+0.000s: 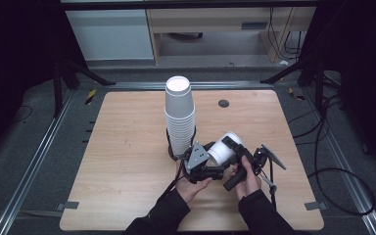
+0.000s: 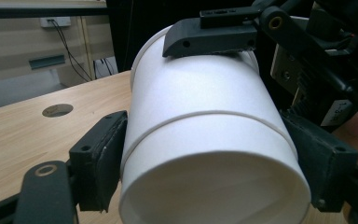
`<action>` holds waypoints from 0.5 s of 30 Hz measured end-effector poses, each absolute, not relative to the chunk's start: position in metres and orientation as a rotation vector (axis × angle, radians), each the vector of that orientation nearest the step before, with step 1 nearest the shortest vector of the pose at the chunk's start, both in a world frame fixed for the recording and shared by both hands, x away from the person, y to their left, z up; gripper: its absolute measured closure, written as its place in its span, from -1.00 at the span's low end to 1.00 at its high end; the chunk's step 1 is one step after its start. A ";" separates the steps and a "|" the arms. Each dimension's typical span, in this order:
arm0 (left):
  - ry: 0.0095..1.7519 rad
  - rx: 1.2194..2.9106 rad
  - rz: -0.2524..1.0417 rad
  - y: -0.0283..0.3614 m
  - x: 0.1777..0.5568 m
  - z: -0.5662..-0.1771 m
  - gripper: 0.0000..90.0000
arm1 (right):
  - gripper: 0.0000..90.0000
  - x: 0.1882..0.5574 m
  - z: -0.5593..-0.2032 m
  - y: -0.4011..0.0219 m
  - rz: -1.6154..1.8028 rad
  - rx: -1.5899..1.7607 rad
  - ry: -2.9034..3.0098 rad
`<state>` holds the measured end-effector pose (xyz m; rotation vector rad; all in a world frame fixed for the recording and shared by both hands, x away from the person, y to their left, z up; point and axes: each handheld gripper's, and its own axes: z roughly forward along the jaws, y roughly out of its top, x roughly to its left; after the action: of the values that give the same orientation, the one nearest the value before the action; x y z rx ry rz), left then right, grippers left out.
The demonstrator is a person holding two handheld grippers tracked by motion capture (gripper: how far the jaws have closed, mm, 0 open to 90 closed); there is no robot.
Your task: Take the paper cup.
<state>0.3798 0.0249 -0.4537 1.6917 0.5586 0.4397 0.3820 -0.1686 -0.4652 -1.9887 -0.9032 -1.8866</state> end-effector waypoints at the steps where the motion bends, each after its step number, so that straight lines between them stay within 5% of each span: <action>1: 0.559 1.693 0.438 0.025 0.380 -0.454 -0.57 | -0.79 0.382 -0.465 -0.169 -1.890 -1.988 -0.910; 15: 0.579 1.716 0.419 0.029 0.381 -0.451 -0.58 | -0.74 0.383 -0.465 -0.166 -1.899 -1.994 -0.938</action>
<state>0.3813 0.0290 -0.4512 1.7163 0.5787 0.4186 0.3830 -0.1658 -0.4649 -1.9938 -0.9384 -1.8986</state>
